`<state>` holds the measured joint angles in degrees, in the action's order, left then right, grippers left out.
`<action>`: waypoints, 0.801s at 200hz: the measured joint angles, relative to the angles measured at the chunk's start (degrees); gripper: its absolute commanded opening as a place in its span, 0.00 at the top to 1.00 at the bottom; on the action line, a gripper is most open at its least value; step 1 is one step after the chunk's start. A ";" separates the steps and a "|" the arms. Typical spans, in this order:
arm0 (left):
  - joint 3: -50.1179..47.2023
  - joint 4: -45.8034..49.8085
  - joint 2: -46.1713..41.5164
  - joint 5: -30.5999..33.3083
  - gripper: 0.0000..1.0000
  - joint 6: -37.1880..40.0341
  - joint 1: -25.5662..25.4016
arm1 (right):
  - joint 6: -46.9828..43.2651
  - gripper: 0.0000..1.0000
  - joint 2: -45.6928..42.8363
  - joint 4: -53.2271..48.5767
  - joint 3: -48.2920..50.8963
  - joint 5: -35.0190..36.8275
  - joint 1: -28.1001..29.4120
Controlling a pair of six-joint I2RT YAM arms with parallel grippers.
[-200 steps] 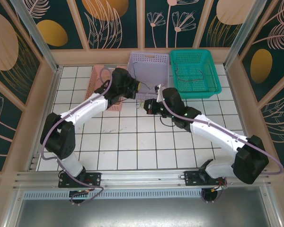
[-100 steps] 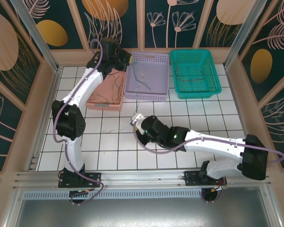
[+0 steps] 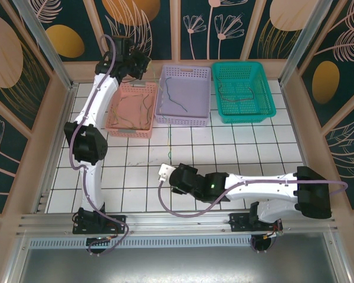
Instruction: Untangle the cables
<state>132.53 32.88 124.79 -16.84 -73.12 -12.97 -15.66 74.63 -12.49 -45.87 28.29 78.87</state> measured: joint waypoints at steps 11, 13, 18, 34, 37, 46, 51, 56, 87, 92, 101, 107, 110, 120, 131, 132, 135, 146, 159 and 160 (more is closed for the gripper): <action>0.42 -0.02 0.00 0.79 1.00 2.23 0.72 | -0.39 1.00 -0.83 0.11 0.66 0.48 0.28; 0.48 -0.02 0.00 0.87 1.00 2.51 0.81 | -0.46 1.00 -1.01 0.09 0.72 0.50 0.33; 0.66 -0.07 0.00 1.18 1.00 3.61 1.18 | -0.52 1.00 -1.64 0.09 1.01 0.83 0.48; 0.76 -0.39 -0.02 2.05 1.00 6.78 2.45 | -0.48 1.00 -4.04 0.13 1.40 2.14 0.92; 0.76 -0.44 -0.02 2.23 1.00 7.30 2.67 | -0.44 1.00 -4.70 0.24 1.44 2.34 1.01; 0.76 -0.46 -0.02 2.56 1.00 8.66 3.41 | -0.31 1.00 -6.82 0.57 1.62 2.99 1.05; 0.79 -0.48 -0.02 2.73 1.00 9.33 3.93 | -0.17 1.00 -8.15 0.70 1.70 3.48 1.09; 0.83 -0.48 -0.02 2.86 1.00 9.88 4.39 | 0.07 1.00 -9.57 0.85 1.70 4.07 1.11; 1.44 1.62 -0.02 3.91 1.00 12.52 7.48 | 4.07 1.00 -19.02 2.99 0.87 5.95 -1.55; 1.46 2.14 -0.02 4.20 1.00 12.96 7.89 | 5.03 1.00 -20.04 3.08 0.37 5.88 -2.97; 1.46 3.17 -0.02 4.61 1.00 13.60 8.55 | 7.30 1.00 -21.84 3.30 -0.98 5.40 -6.43; 1.36 3.74 -0.02 4.90 1.00 13.90 8.92 | 9.09 1.00 -22.73 3.45 -1.97 4.68 -9.42; 1.09 3.78 -0.09 4.92 1.00 14.05 9.07 | 10.08 1.00 -23.08 3.61 -2.36 4.50 -10.91; -0.70 3.78 -0.87 5.11 1.00 14.58 9.53 | 13.18 1.00 -24.00 4.24 -3.98 2.95 -16.26; -5.03 3.54 -2.89 5.40 1.00 15.28 9.68 | 16.98 1.00 -24.13 5.11 -5.73 1.09 -22.64; -5.38 3.56 -3.04 5.40 1.00 15.32 9.68 | 17.14 1.00 -24.13 5.16 -5.84 0.96 -22.97; -6.56 3.76 -3.63 5.51 1.00 15.54 9.66 | 18.10 1.00 -24.09 5.57 -6.36 0.48 -24.63; -11.98 3.34 -6.27 5.86 1.00 16.39 9.53 | 21.27 1.00 -23.67 6.56 -7.93 -2.08 -30.67; -17.99 3.37 -9.57 6.47 1.00 17.49 9.16 | 25.16 1.00 -22.47 8.04 -10.10 -6.43 -37.83; -18.56 3.37 -9.90 6.56 1.00 17.62 9.09 | 25.42 1.00 -22.32 8.24 -10.29 -6.82 -38.58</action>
<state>113.97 36.25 114.89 -10.28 -55.51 -3.88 9.76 52.31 -4.25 -56.16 21.47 40.29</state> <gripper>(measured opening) 0.058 0.047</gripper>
